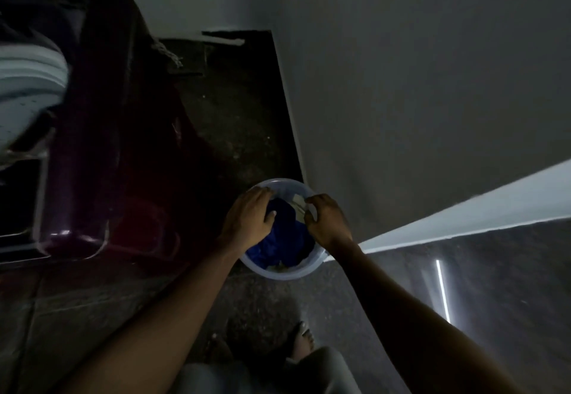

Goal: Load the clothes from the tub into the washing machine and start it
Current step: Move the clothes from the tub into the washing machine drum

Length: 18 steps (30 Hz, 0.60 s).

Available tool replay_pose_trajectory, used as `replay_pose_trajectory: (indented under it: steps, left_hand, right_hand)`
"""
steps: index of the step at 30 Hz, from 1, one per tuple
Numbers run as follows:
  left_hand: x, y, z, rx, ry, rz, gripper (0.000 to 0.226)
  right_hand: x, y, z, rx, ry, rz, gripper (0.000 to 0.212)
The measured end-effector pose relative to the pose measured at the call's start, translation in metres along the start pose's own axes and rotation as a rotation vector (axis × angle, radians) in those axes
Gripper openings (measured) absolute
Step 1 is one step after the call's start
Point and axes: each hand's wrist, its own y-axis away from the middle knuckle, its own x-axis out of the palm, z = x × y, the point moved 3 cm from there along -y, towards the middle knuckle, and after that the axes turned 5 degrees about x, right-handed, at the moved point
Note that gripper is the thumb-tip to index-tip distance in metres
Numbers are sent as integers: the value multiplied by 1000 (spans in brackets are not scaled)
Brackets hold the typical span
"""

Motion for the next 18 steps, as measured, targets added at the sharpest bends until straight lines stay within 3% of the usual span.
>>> replay_pose_trajectory:
  steps: [10,14,15,18]
  left_hand:
    - [233,-22,121,8,-36,164,50]
    - [291,-32,156,3,-42,194,55]
    - [302,-34,163,1,-47,200,56]
    - [319,-37,176,-31,-27,209,57]
  right_hand:
    - [211,-88,-120,175,127,205,38]
    - [279,-119,-154,234,224,269,77]
    - [288,-123,-157,262,249,289,74]
    - [295,-127,-157,293,334,266,32]
